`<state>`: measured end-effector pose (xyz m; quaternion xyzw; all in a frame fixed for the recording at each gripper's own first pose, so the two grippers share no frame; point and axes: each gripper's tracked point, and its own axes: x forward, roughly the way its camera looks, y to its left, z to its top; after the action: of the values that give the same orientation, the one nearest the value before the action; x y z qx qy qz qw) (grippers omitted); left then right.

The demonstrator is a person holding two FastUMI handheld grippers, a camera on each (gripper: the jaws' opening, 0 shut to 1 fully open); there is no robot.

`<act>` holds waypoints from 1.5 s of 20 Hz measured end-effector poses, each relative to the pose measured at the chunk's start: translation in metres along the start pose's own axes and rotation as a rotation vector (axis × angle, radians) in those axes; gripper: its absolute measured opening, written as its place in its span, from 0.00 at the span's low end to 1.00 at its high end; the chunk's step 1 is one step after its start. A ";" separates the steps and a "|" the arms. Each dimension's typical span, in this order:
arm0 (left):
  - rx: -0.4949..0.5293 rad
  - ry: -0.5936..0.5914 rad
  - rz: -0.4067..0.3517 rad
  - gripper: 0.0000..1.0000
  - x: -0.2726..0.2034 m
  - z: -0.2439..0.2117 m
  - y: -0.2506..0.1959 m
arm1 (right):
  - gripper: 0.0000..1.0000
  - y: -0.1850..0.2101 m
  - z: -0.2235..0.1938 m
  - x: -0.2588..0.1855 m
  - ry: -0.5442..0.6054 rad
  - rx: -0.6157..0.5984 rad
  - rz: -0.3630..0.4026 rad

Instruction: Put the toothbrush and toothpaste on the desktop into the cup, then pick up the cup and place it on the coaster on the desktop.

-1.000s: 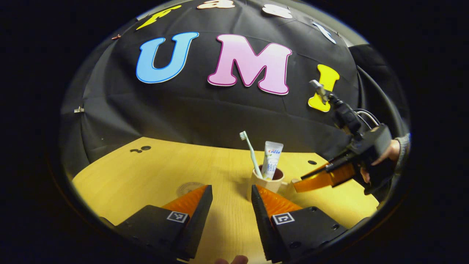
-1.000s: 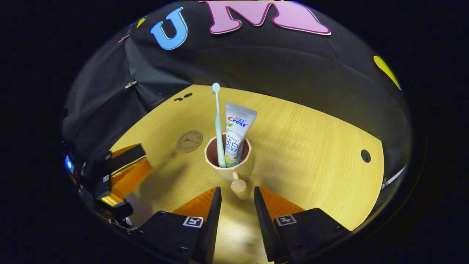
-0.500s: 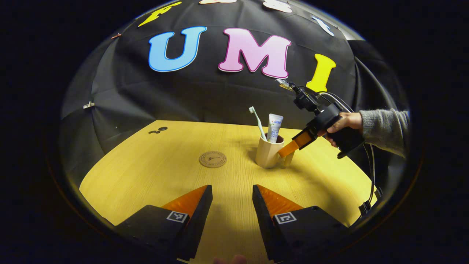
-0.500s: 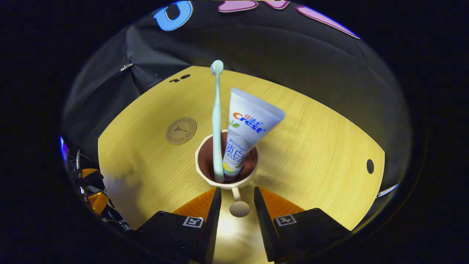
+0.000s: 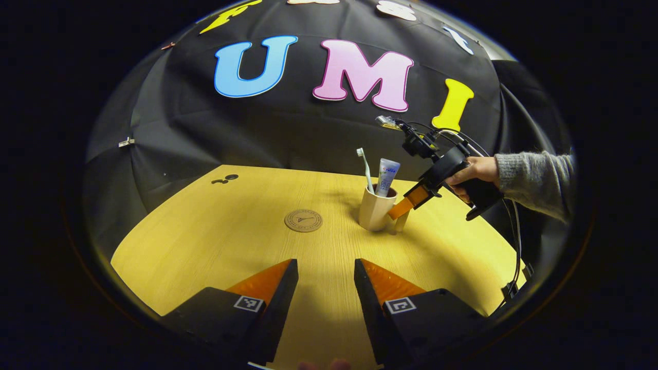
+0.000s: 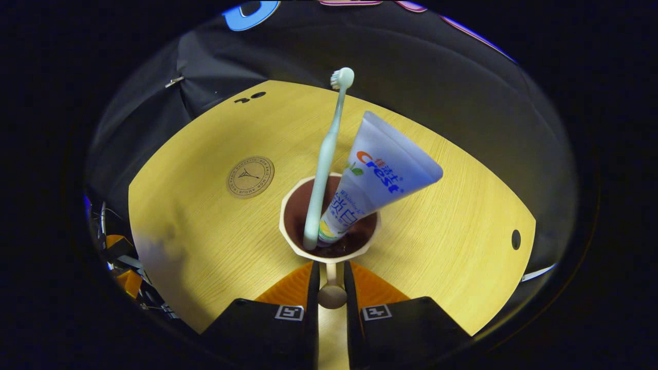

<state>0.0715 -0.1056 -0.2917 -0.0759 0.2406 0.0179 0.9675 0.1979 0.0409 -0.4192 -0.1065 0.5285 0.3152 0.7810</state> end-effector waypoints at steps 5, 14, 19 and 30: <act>-0.005 0.004 -0.011 0.71 -0.005 0.001 0.014 | 0.13 0.005 0.004 -0.002 -0.043 0.020 -0.030; -0.015 0.005 -0.038 0.71 -0.025 -0.003 0.046 | 0.12 0.022 0.038 -0.034 -0.136 0.075 -0.072; -0.020 -0.005 -0.046 0.71 -0.035 0.000 0.066 | 0.12 0.059 0.065 -0.031 -0.145 0.067 -0.053; -0.046 -0.015 -0.027 0.71 -0.043 0.003 0.117 | 0.12 0.127 0.106 0.015 -0.105 0.017 -0.001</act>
<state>0.0264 0.0110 -0.2848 -0.1013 0.2318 0.0110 0.9674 0.2049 0.1988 -0.3665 -0.0833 0.4896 0.3155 0.8086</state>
